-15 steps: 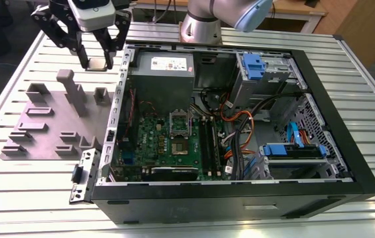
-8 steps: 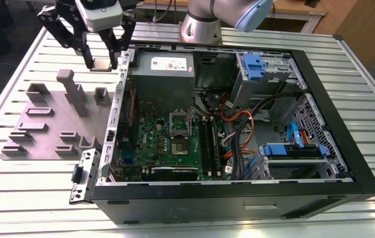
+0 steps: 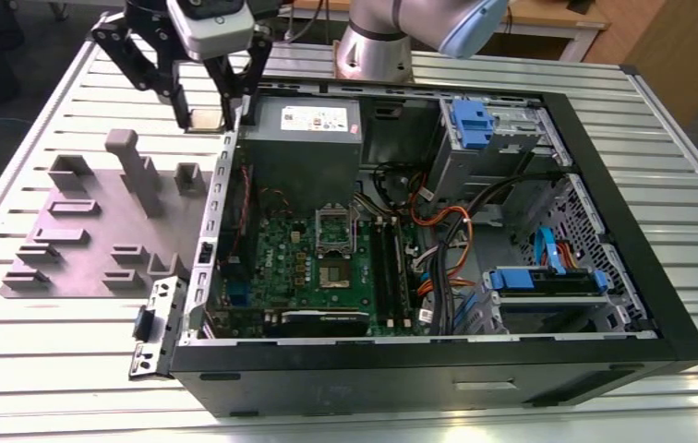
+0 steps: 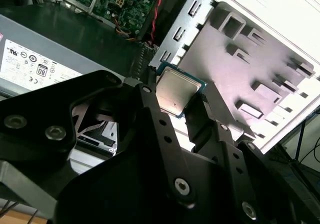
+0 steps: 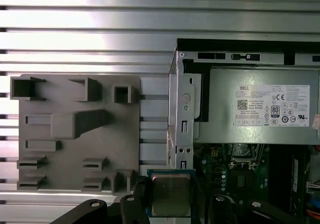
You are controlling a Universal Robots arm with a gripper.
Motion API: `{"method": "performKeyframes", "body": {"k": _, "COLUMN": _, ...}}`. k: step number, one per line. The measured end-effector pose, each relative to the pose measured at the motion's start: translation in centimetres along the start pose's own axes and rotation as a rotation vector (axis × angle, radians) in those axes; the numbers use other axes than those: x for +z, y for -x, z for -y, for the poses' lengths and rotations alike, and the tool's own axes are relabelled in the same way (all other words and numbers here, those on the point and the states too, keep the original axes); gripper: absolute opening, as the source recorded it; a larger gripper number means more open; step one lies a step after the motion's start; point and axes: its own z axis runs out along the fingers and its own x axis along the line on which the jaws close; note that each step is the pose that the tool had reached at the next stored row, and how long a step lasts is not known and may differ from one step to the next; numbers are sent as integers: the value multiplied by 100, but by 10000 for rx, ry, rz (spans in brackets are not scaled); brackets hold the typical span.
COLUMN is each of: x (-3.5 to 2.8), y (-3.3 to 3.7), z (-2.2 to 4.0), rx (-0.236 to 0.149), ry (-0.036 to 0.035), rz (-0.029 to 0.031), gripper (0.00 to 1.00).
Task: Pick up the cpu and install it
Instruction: 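Pick up the cpu and move it towards the insertion slot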
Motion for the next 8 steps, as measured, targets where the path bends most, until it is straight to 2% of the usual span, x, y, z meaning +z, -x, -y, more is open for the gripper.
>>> {"method": "performKeyframes", "body": {"k": 8, "x": 0, "y": 167, "z": 0, "rx": 0, "ry": 1, "rz": 1, "gripper": 47}}
